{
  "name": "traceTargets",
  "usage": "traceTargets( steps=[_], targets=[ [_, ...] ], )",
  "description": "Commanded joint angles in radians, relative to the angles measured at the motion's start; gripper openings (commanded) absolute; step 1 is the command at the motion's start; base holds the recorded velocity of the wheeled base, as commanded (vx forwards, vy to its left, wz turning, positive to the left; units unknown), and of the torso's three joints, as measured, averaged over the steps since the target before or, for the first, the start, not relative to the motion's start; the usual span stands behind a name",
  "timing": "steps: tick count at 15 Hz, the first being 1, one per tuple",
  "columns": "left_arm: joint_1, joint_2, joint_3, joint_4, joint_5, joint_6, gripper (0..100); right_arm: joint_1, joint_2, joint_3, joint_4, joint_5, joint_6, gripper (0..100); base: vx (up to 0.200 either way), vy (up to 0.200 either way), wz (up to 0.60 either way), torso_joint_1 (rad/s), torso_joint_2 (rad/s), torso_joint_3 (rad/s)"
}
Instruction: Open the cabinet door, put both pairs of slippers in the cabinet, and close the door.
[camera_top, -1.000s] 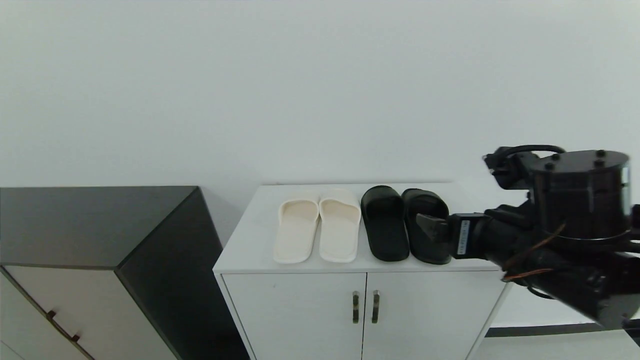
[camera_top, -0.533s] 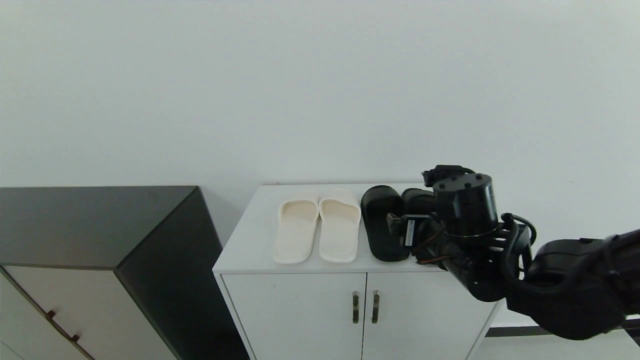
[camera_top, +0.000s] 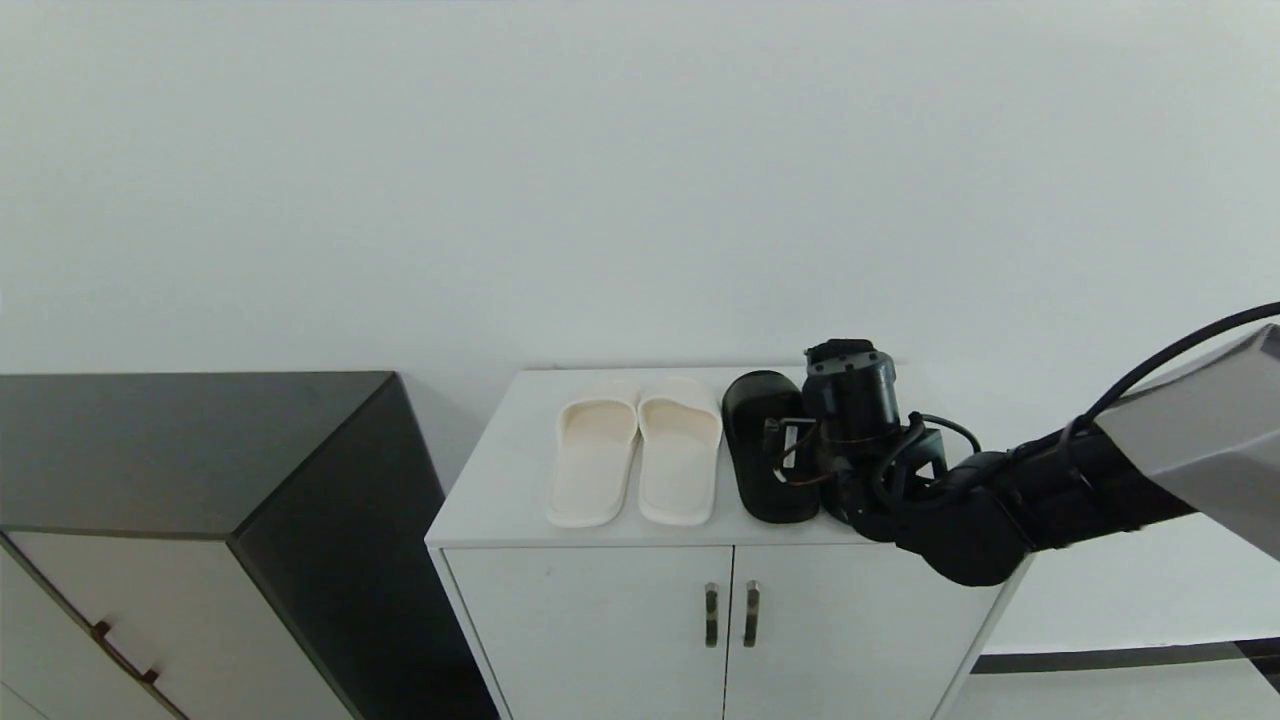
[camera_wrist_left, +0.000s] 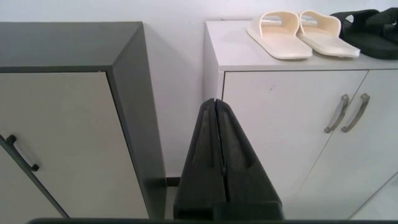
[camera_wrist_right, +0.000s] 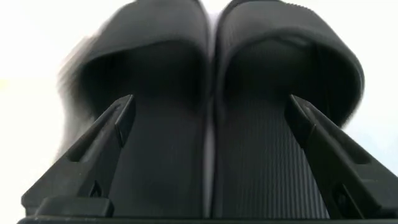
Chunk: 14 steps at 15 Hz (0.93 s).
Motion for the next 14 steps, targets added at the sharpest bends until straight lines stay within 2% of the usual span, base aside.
traceTargets(
  steps=[1,8,9,14],
  targets=[
    [0.000,0.001,0.000,0.000,0.000,0.000,0,-0.027,0.074,-0.050,-0.011,0.002,-0.014,100,0.000,0.000,0.00,0.000,0.00,0.000],
    [0.000,0.001,0.000,0.000,0.000,-0.003,0,-0.062,0.151,-0.151,-0.087,0.014,-0.110,100,0.000,0.000,0.00,0.000,0.00,0.000],
    [0.000,0.001,0.000,0.000,0.000,-0.003,0,-0.062,0.153,-0.153,-0.089,0.014,-0.110,0,0.000,0.000,0.00,0.000,0.00,0.000],
    [0.000,0.001,0.000,0.000,0.000,-0.003,0,-0.068,0.166,-0.156,-0.119,0.014,-0.118,0,0.000,0.000,0.00,0.000,0.00,0.000]
  ],
)
